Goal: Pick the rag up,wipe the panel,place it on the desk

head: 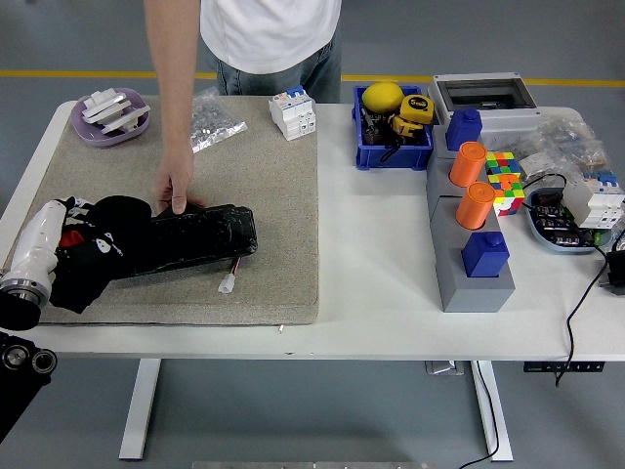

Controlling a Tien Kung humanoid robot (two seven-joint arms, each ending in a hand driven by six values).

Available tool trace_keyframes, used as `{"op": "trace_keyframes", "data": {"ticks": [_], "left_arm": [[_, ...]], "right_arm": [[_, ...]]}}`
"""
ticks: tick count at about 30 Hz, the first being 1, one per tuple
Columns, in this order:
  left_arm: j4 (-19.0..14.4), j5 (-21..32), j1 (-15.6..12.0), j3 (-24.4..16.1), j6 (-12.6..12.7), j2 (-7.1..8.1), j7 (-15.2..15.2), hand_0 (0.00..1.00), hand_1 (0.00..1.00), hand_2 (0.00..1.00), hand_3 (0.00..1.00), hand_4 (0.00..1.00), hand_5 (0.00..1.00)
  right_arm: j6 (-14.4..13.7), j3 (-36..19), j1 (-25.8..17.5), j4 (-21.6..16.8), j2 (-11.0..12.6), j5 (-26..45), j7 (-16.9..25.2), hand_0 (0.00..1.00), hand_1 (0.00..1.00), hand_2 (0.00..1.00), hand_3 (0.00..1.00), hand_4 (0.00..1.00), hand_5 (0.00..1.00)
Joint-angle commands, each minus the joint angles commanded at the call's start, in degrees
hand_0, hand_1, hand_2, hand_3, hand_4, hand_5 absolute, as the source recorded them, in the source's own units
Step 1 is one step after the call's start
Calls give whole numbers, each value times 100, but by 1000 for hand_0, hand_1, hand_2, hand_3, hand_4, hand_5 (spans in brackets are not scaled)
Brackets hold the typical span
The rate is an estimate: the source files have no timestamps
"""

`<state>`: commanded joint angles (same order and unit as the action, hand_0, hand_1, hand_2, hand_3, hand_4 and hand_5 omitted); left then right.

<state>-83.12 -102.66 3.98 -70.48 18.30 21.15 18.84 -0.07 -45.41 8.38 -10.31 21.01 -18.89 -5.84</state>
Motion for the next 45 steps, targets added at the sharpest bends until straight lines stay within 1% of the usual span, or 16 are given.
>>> {"op": "trace_keyframes", "data": {"ticks": [3,6,7,12,18,23,25,30,33,37,41,45], "left_arm": [[-25,63,69,164,16,-7,22,201,137,498,448,166,2],[-12,87,197,379,39,-29,51,201,137,498,448,166,2],[-4,98,225,417,37,-35,55,200,134,499,450,153,2],[110,96,519,838,51,-97,90,200,134,499,450,153,2],[376,228,927,1355,28,-236,97,202,132,499,450,152,2],[563,269,1263,1759,-16,-396,155,201,132,499,451,154,2],[595,299,1400,1886,-34,-462,171,202,134,502,454,160,2],[566,342,1661,2167,-42,-561,190,202,134,502,454,160,2],[594,380,1767,2320,-51,-605,194,202,133,500,451,155,2],[622,367,1828,2496,-58,-638,207,203,133,501,452,155,2],[638,361,1832,2504,-49,-659,215,203,133,501,452,155,2],[589,313,1830,2431,-45,-624,238,202,133,500,451,152,2]], "right_arm": [[-1,1,-2,0,1,-3,-5,717,269,630,630,998,586],[2,23,-12,0,4,12,-12,717,269,630,630,998,586],[2,26,-14,0,5,16,-13,717,270,630,630,998,587],[-1,34,-10,0,9,24,-34,717,270,630,630,998,587],[-2,51,-2,0,7,31,-56,717,268,630,631,998,587],[-2,70,6,0,7,42,-62,717,267,630,631,998,590],[-1,91,18,0,11,47,-67,716,270,630,632,998,593],[4,138,41,0,23,84,-58,716,270,630,632,998,593],[7,153,50,0,22,94,-58,716,268,630,632,998,594],[9,148,52,0,18,88,-57,716,268,630,631,998,595],[12,178,50,0,15,113,-57,716,268,630,631,998,595],[10,185,53,0,20,124,-54,716,268,630,632,998,595]]}}
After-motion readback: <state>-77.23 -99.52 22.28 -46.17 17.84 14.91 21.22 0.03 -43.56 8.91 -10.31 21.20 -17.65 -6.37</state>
